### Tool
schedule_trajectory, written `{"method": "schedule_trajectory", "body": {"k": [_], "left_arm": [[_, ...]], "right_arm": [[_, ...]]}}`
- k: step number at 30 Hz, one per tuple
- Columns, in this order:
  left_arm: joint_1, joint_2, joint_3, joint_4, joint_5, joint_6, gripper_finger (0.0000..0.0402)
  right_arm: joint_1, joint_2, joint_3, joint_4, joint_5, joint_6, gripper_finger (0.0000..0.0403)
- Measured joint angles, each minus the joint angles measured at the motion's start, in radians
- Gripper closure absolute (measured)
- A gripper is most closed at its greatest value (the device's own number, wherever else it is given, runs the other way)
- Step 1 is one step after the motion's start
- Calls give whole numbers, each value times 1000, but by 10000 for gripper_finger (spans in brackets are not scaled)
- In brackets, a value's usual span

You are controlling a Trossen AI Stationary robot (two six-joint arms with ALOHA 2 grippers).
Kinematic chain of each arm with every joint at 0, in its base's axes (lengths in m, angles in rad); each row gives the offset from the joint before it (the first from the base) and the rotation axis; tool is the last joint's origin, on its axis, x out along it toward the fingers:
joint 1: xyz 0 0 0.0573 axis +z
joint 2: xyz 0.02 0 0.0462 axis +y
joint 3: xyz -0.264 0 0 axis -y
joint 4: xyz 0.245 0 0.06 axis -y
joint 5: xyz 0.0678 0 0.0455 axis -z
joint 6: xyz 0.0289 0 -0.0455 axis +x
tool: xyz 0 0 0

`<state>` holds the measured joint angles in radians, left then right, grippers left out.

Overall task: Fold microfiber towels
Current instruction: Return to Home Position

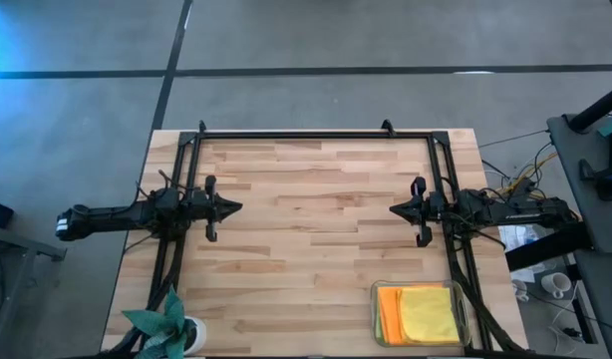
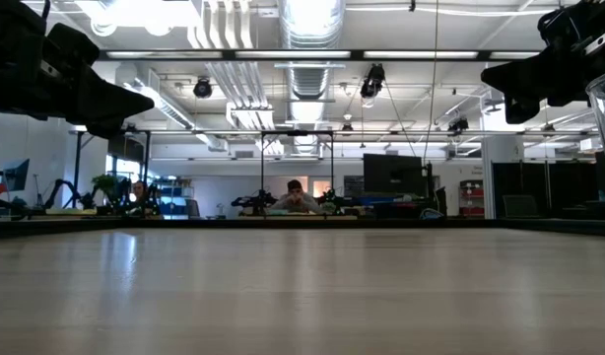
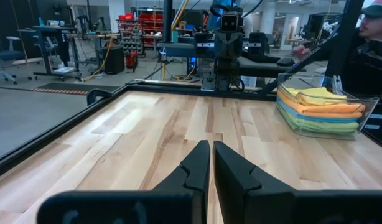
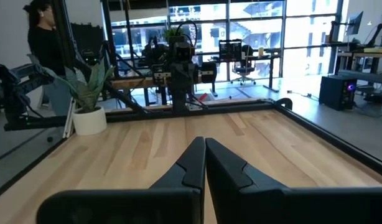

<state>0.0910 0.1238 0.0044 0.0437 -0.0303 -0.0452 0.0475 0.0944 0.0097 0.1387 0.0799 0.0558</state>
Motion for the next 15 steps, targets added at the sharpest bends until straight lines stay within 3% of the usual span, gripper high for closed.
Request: {"method": "schedule_trajectory", "body": {"k": [15], "left_arm": [[0,0,0,0,0,0,395]], "right_arm": [[0,0,0,0,0,-8,394]]}}
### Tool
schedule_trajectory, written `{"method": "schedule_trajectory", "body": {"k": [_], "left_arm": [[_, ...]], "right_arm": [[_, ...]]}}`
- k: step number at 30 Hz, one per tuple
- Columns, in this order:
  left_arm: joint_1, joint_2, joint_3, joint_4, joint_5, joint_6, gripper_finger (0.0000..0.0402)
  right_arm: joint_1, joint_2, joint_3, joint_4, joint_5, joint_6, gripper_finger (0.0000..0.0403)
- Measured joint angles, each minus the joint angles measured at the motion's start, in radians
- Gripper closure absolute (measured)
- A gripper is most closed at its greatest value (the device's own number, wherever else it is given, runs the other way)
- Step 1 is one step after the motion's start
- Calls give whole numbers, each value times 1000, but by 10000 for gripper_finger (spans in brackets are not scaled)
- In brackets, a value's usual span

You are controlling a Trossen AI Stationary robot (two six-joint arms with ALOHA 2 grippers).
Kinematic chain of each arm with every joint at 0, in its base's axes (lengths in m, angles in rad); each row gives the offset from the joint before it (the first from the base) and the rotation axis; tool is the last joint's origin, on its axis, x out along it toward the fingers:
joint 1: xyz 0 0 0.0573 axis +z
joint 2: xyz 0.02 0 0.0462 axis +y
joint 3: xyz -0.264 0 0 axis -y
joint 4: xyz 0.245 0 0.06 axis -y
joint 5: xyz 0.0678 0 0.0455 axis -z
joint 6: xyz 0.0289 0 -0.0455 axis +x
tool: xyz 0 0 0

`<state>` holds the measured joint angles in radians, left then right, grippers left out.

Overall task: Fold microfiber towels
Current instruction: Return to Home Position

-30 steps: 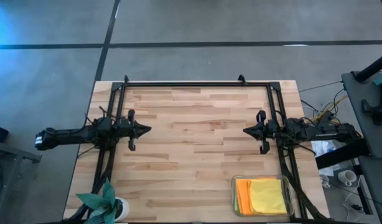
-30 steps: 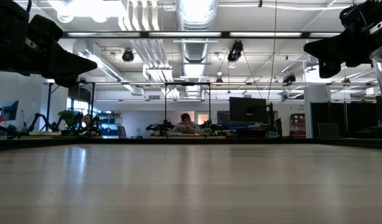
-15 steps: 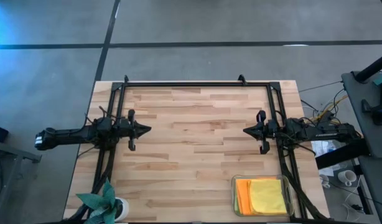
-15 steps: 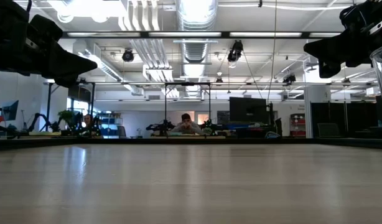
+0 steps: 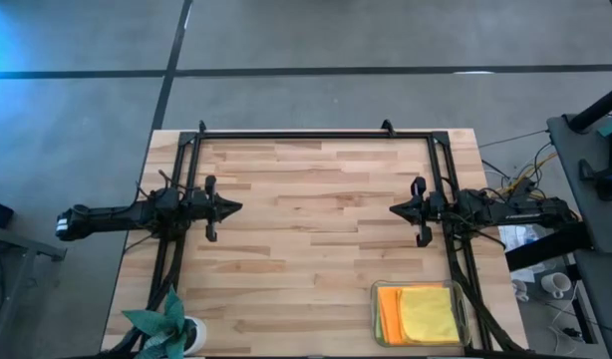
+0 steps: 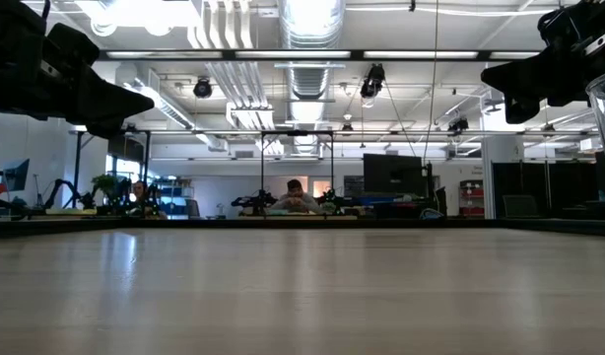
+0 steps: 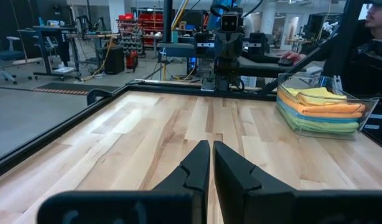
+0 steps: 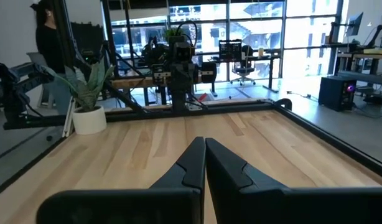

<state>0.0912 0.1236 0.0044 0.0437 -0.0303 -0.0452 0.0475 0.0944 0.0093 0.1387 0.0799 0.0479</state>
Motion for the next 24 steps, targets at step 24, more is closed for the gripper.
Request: {"method": "schedule_trajectory", "body": {"k": [24], "left_arm": [[0,2,0,0,0,0,395]], "right_arm": [[0,0,0,0,0,2,394]]}}
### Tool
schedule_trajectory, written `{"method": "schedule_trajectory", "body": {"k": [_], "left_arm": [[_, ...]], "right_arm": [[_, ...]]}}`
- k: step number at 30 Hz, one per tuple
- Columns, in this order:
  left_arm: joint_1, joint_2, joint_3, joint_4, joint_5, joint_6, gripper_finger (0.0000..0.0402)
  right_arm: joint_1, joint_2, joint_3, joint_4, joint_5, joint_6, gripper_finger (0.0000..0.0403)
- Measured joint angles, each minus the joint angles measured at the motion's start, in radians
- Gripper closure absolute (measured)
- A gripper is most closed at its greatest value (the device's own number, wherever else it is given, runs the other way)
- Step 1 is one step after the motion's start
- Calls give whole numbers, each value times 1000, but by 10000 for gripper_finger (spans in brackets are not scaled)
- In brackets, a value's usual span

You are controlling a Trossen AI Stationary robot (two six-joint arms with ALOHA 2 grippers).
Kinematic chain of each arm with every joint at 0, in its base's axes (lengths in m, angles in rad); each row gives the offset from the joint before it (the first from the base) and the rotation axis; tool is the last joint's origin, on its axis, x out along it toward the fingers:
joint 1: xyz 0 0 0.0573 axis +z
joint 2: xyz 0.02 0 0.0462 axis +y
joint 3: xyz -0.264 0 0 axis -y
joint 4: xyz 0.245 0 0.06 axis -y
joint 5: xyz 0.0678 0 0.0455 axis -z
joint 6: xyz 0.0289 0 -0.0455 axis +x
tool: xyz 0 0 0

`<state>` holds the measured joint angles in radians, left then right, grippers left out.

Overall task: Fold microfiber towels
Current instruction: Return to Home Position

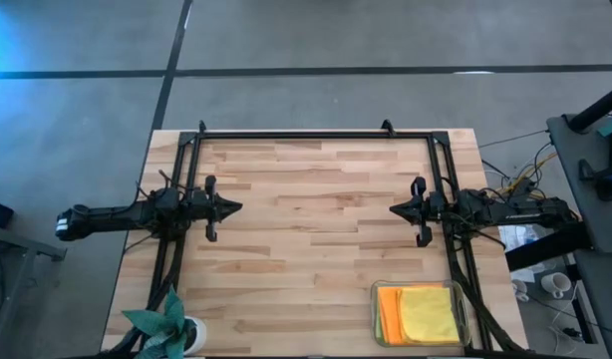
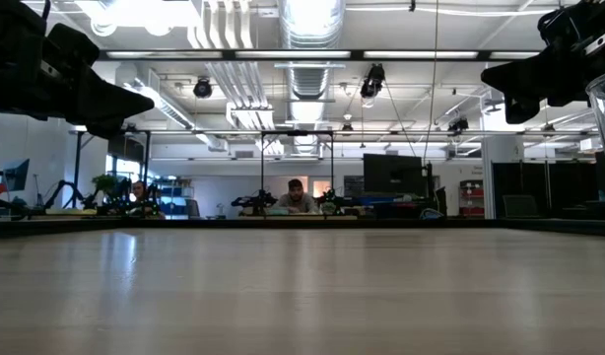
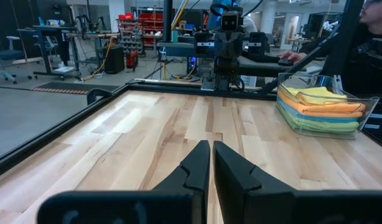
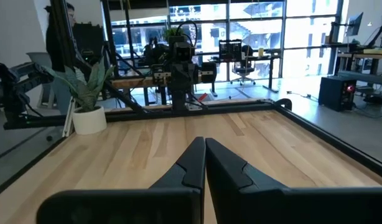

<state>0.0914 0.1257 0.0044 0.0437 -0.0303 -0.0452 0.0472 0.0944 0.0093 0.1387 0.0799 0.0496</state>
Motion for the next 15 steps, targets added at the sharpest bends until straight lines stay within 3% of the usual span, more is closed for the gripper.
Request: {"method": "schedule_trajectory", "body": {"k": [15], "left_arm": [[0,0,0,0,0,0,395]], "right_arm": [[0,0,0,0,0,7,394]]}}
